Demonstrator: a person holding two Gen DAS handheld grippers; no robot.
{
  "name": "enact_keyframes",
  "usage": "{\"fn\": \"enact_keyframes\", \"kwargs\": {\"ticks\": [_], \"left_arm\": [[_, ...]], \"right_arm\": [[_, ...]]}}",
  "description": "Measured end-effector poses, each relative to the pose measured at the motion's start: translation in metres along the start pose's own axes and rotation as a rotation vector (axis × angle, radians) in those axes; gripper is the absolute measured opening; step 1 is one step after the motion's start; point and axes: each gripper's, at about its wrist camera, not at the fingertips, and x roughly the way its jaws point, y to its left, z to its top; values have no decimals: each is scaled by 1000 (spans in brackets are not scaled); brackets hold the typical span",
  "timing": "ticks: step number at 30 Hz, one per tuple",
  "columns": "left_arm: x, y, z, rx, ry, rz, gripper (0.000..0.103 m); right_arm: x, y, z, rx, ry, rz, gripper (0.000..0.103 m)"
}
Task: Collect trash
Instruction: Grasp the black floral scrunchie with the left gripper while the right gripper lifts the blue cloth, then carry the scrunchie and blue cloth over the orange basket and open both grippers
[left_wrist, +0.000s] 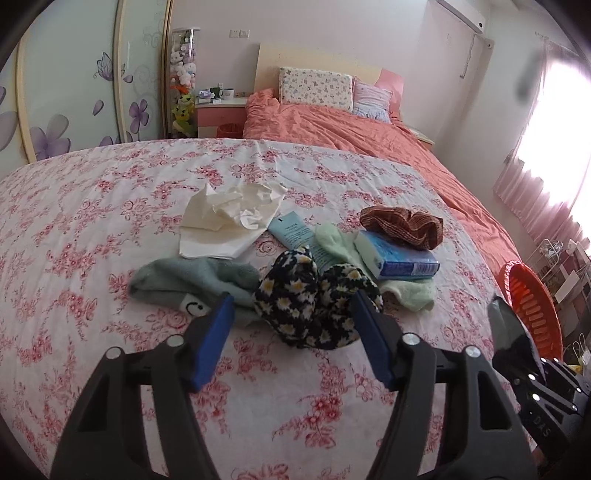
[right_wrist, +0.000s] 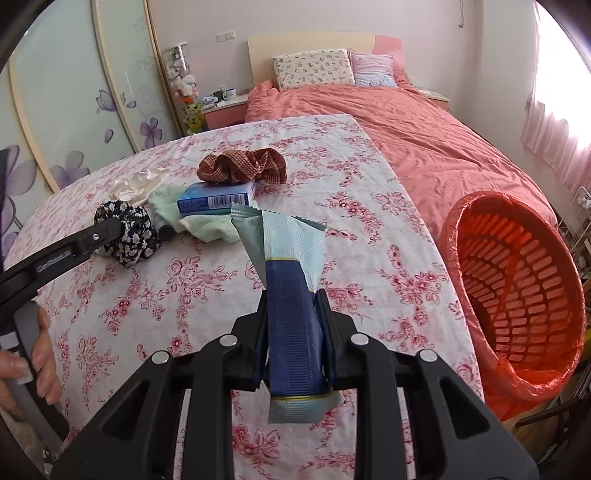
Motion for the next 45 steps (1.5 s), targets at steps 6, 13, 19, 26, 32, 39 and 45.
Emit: {"fn": "enact_keyframes", "kwargs": {"ticks": [6, 13, 19, 26, 32, 39, 45], "left_arm": [[14, -1, 5, 24, 25, -21, 21], [-10, -3, 8, 51, -25, -54, 8], [-44, -6, 17, 69, -83, -37, 8], [-77, -27, 19, 117, -131, -14, 8], [-94, -58, 16, 162, -147, -33, 8], [-102, -106, 8, 223, -151, -111, 8], [-107, -158, 3, 278, -152, -212, 8]], "right_arm": [[0, -1, 1, -8, -5, 15, 24], [-17, 0, 7, -10, -53, 29, 24], [-38, 0, 14, 6, -108, 36, 24], [-64, -3, 18, 13, -177, 23, 24], [-87, -15, 20, 23, -242, -13, 24], [-103, -44, 18, 66, -279, -64, 24], [-113, -80, 16, 115, -307, -108, 24]]}}
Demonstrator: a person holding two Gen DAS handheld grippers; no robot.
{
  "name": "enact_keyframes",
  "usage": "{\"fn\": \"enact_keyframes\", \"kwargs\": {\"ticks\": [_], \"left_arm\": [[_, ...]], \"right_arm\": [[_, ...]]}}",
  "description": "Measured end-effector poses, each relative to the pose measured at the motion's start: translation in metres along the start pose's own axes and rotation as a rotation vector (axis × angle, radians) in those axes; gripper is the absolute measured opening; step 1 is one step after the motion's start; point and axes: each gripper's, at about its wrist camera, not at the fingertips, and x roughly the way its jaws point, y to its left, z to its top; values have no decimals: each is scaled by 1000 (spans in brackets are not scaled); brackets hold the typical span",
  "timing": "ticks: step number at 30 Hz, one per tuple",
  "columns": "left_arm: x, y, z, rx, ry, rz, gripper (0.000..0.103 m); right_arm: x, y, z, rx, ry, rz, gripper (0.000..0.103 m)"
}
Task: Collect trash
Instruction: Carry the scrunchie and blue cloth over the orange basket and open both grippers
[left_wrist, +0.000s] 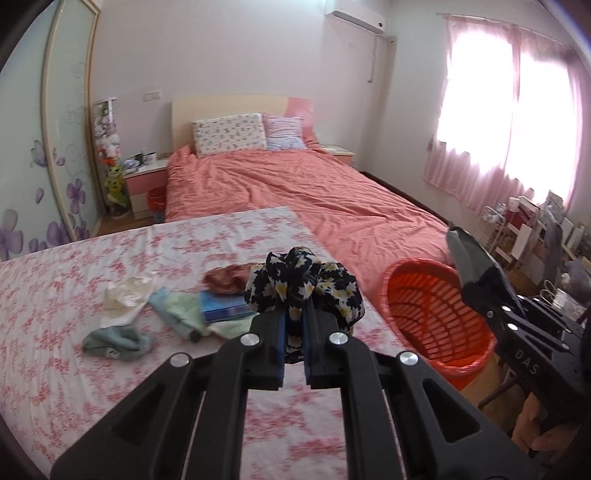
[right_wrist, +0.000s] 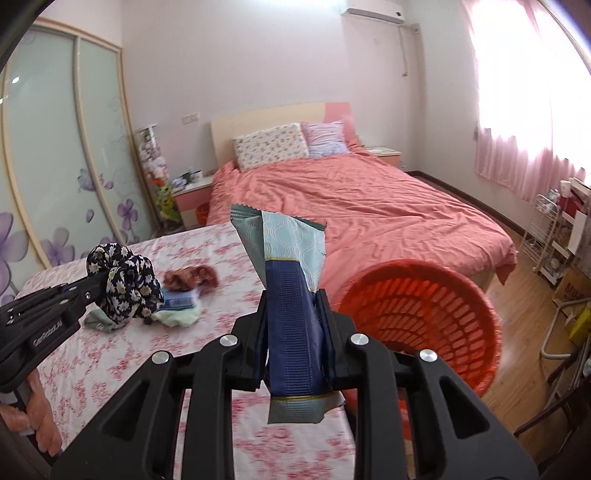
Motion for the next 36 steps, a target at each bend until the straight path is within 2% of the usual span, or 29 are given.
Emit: {"fn": "enact_keyframes", "kwargs": {"ticks": [10, 19, 22, 23, 24, 25, 26, 29, 36], "left_arm": [[41, -92, 8, 60, 30, -200, 8], [109, -156, 6, 124, 108, -297, 10], [133, -168, 0, 131, 147, -295, 16], [139, -168, -2, 132, 158, -293, 22], [145, -167, -4, 130, 169, -289, 26], [150, -165, -6, 128, 178, -280, 34], [155, -162, -9, 125, 184, -267, 37], [165, -151, -13, 117, 201, -232, 40], [159, -112, -20, 92, 196, -142, 49]], "right_arm": [[7, -78, 6, 120, -17, -85, 24], [42, -131, 3, 232, 24, -68, 24], [54, -144, -1, 260, 48, -52, 32], [58, -149, -3, 267, 55, -54, 36], [62, -151, -5, 271, 63, -59, 45], [66, -153, -8, 272, 70, -61, 48], [67, -153, -9, 274, 74, -63, 52], [70, -154, -15, 275, 87, -73, 62], [66, -149, -12, 192, 81, -133, 73]]}}
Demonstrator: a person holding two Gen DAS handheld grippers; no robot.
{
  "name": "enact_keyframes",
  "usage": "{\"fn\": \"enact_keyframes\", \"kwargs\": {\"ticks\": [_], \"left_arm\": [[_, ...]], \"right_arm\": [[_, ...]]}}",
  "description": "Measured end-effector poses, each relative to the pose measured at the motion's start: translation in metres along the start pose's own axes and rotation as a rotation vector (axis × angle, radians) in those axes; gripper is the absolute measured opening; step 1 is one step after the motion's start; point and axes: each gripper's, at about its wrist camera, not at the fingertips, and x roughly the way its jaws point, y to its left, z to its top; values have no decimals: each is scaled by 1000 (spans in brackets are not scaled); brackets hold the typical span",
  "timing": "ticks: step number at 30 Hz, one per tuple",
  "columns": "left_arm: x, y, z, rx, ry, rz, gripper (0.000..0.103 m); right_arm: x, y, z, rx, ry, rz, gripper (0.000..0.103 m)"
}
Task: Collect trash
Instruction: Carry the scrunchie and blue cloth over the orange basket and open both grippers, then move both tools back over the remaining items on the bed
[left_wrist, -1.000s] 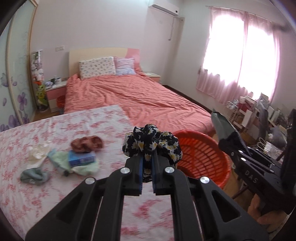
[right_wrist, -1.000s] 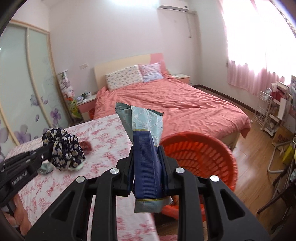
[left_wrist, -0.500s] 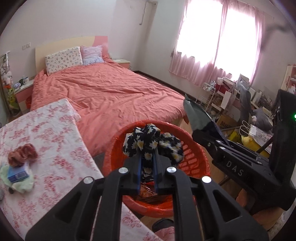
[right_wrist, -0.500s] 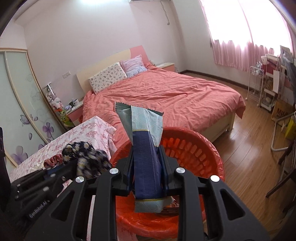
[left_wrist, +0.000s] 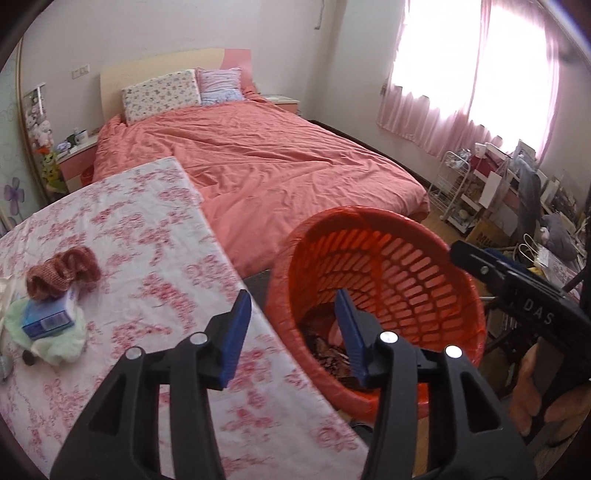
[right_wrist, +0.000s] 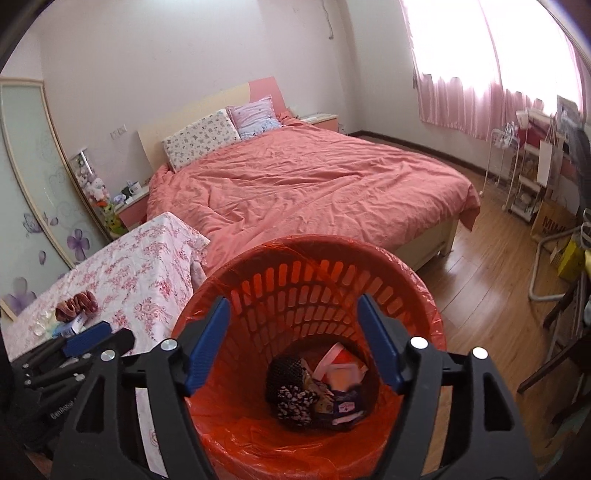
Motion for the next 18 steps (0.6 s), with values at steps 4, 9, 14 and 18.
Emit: {"fn": "enact_keyframes", "kwargs": {"ticks": [4, 9, 14, 18], "left_arm": [[-17, 20, -9, -10, -14, 47, 52], [-42, 57, -26, -45, -19, 114, 53], [-66, 116, -43, -120, -22, 223, 55], [-84, 173, -59, -209, -19, 326, 55]], "right_arm": [[-9, 19, -1, -61, -20, -13, 77], [-14, 46, -7, -111, -11, 18, 77], [-12, 79, -18, -171, 15, 51, 77], [-9, 109, -30, -216, 36, 87, 77]]}}
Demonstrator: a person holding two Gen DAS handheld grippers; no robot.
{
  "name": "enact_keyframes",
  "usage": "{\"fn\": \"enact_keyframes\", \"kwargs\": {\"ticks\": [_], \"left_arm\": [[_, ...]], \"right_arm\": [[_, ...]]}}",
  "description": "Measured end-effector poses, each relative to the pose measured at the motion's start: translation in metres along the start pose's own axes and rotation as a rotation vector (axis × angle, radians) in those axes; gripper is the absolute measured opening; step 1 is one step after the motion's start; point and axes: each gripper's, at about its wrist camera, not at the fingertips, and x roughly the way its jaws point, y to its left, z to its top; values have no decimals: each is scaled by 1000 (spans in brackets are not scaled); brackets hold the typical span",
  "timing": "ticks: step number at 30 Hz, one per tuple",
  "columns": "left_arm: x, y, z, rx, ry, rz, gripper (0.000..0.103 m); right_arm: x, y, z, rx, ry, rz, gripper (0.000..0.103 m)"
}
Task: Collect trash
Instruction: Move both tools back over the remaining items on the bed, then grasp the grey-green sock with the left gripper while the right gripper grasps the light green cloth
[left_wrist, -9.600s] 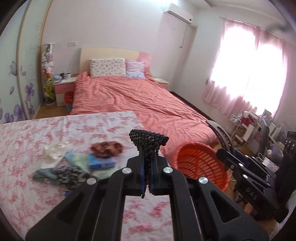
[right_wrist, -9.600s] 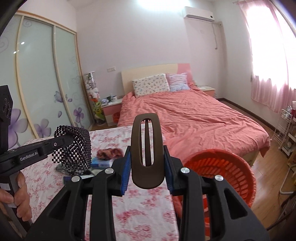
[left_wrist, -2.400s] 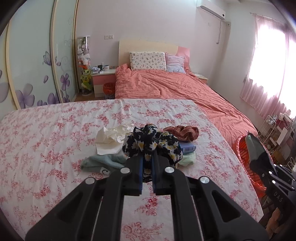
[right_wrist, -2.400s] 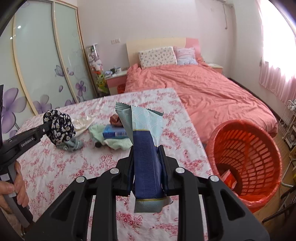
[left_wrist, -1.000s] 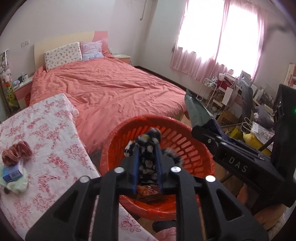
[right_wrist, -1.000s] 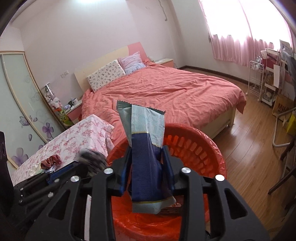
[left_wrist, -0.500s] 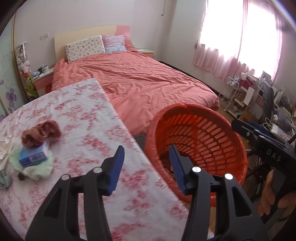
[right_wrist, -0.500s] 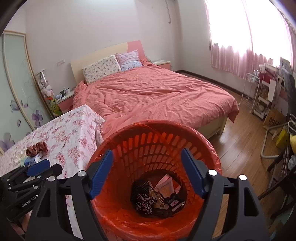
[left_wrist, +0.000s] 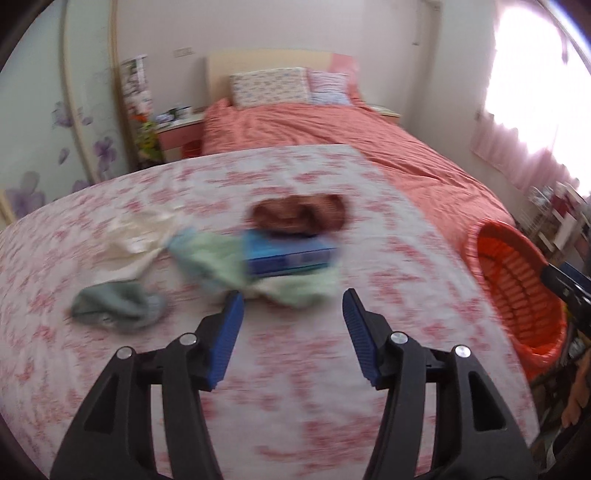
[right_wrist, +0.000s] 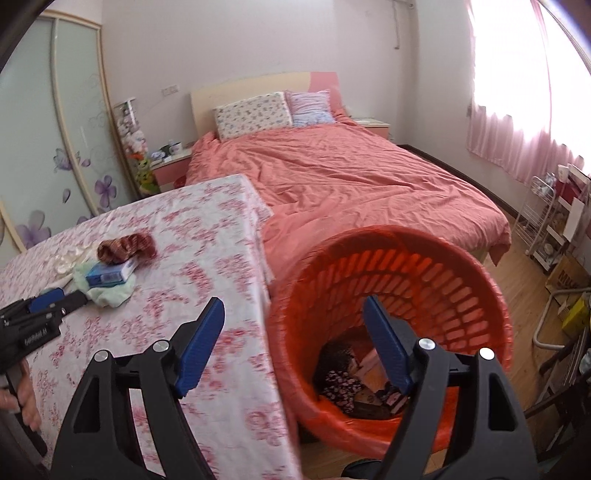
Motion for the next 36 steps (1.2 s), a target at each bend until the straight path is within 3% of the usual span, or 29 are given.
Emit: {"fn": "enact_keyframes", "kwargs": {"ticks": [4, 8, 13, 15, 17, 22, 27, 31, 34, 36], "left_arm": [[3, 65, -6, -99, 21, 86, 52], [11, 101, -10, -149, 44, 115, 43], [28, 103, -7, -132, 72, 102, 42], [36, 99, -7, -123, 88, 117, 35], [37, 99, -7, -118, 81, 128, 14], [27, 119, -15, -145, 83, 70, 9], [3, 146, -38, -155, 82, 43, 9], [-13, 169, -50, -193, 82, 42, 17], [-24, 179, -53, -217, 61, 59, 45], [-28, 181, -53, -224, 48, 60, 52]], "right_arm": [[7, 29, -5, -35, 16, 46, 77], [16, 55, -8, -58, 39, 89, 76], [26, 84, -10, -77, 73, 142, 76], [29, 93, -12, -82, 85, 153, 76], [32, 101, -12, -84, 96, 165, 76], [43, 124, -12, -88, 125, 206, 75], [62, 157, -13, -124, 163, 226, 74], [78, 175, -11, -142, 189, 224, 74], [92, 186, -8, -141, 218, 224, 74], [96, 191, -5, -141, 221, 219, 73]]}}
